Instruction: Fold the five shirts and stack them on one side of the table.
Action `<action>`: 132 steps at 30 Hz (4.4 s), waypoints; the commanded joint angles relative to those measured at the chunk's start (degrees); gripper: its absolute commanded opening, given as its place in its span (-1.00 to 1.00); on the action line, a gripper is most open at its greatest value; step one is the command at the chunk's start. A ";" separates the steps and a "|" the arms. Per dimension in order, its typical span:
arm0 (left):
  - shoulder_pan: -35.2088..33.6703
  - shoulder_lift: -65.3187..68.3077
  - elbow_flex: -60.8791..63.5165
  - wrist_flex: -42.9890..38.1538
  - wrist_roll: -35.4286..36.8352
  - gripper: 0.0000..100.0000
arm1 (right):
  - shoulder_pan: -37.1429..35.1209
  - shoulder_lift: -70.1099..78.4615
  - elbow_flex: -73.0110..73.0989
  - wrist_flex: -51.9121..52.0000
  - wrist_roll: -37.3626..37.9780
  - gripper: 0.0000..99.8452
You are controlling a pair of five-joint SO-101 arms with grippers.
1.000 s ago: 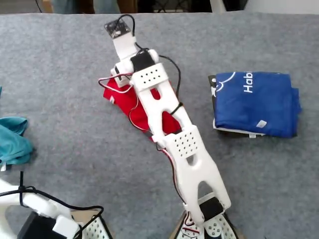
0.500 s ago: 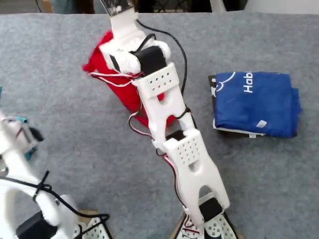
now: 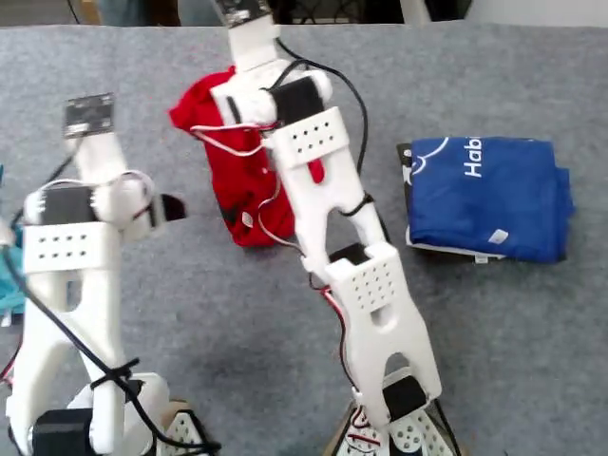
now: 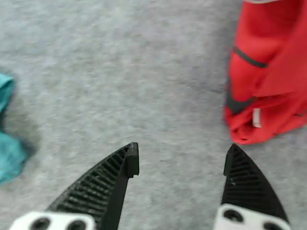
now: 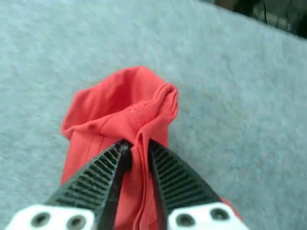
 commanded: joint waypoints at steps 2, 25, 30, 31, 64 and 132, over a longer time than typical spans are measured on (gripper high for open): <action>6.64 -1.76 -2.95 -3.96 8.18 -0.40 | 2.73 -3.38 2.86 -2.55 2.64 -0.97; 15.60 -1.05 8.31 -27.69 19.96 -0.40 | 7.03 -3.56 5.93 -1.58 13.54 -0.97; 17.45 3.34 10.42 -31.30 19.96 -0.40 | 7.74 -3.47 6.02 2.29 21.98 -0.96; 17.63 4.48 10.24 -31.47 19.96 -0.40 | 7.82 -3.47 6.37 2.64 23.56 -0.96; 18.86 14.33 10.59 -39.74 19.69 -0.45 | 9.76 -3.65 4.09 2.55 27.08 -0.97; -29.76 13.45 -12.44 -41.85 6.86 -0.94 | 1.14 -12.53 3.30 14.77 26.99 -0.92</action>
